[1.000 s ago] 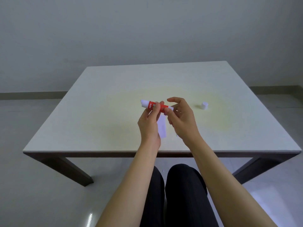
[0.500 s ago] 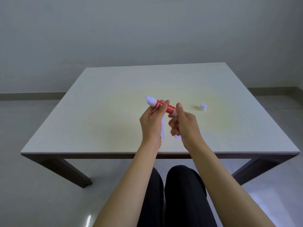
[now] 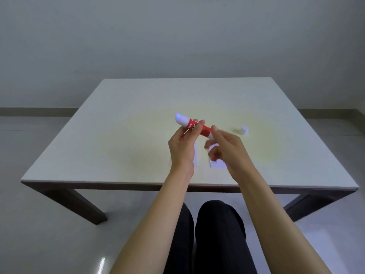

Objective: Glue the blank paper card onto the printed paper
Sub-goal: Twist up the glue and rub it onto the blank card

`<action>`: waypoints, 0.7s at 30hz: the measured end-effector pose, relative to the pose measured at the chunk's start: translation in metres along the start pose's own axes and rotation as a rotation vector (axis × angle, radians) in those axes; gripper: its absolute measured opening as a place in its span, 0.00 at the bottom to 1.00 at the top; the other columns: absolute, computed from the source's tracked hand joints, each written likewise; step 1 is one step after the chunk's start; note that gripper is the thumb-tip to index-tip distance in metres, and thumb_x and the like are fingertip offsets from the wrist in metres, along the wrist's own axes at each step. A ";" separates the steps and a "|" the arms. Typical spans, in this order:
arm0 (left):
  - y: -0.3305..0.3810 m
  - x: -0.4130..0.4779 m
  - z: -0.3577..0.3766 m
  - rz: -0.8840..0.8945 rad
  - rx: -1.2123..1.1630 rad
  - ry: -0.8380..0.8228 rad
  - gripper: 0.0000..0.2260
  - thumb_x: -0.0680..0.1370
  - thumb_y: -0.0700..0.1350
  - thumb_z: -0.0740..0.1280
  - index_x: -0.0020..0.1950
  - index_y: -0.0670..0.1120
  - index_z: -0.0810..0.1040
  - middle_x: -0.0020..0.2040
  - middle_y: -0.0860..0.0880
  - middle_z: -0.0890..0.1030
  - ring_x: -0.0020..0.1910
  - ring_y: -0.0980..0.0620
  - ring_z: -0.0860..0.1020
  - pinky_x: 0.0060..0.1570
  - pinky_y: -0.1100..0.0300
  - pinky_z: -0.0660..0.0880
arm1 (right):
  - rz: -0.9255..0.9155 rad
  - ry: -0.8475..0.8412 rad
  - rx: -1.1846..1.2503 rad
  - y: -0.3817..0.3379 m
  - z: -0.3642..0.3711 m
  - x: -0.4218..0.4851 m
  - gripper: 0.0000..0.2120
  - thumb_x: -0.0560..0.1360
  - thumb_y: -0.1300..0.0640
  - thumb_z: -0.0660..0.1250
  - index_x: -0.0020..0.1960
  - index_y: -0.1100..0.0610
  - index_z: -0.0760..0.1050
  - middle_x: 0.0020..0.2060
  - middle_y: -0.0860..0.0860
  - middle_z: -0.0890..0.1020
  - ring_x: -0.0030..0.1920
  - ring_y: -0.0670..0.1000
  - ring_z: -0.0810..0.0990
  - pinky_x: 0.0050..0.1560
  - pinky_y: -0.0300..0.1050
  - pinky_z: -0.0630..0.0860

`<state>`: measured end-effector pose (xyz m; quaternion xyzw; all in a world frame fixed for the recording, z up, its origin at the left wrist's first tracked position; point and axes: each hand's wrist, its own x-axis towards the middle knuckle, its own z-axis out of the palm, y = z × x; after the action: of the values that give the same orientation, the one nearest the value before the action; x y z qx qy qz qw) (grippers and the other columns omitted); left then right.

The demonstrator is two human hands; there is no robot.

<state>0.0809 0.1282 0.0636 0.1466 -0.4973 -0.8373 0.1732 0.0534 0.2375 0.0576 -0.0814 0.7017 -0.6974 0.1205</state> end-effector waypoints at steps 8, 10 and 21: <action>-0.006 -0.001 0.001 0.012 0.095 -0.052 0.11 0.61 0.59 0.74 0.40 0.58 0.85 0.51 0.53 0.85 0.60 0.53 0.79 0.66 0.53 0.69 | 0.312 0.056 0.297 0.004 0.008 0.006 0.25 0.79 0.44 0.56 0.28 0.56 0.71 0.21 0.48 0.64 0.19 0.46 0.58 0.20 0.36 0.55; -0.008 0.001 0.000 0.007 0.099 -0.067 0.11 0.63 0.59 0.73 0.42 0.59 0.85 0.54 0.53 0.85 0.63 0.53 0.77 0.69 0.51 0.67 | 0.427 0.012 0.456 0.004 0.006 0.008 0.28 0.78 0.43 0.59 0.22 0.54 0.68 0.22 0.47 0.61 0.18 0.46 0.56 0.20 0.36 0.52; -0.015 0.009 -0.002 -0.028 0.035 -0.078 0.04 0.75 0.45 0.70 0.44 0.52 0.84 0.50 0.52 0.86 0.61 0.55 0.78 0.65 0.57 0.68 | 0.041 0.045 0.204 0.014 0.000 0.008 0.17 0.79 0.48 0.61 0.39 0.59 0.76 0.26 0.49 0.76 0.24 0.48 0.69 0.27 0.39 0.65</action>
<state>0.0712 0.1293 0.0490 0.1239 -0.5160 -0.8360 0.1394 0.0464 0.2359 0.0433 -0.0384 0.6314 -0.7641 0.1267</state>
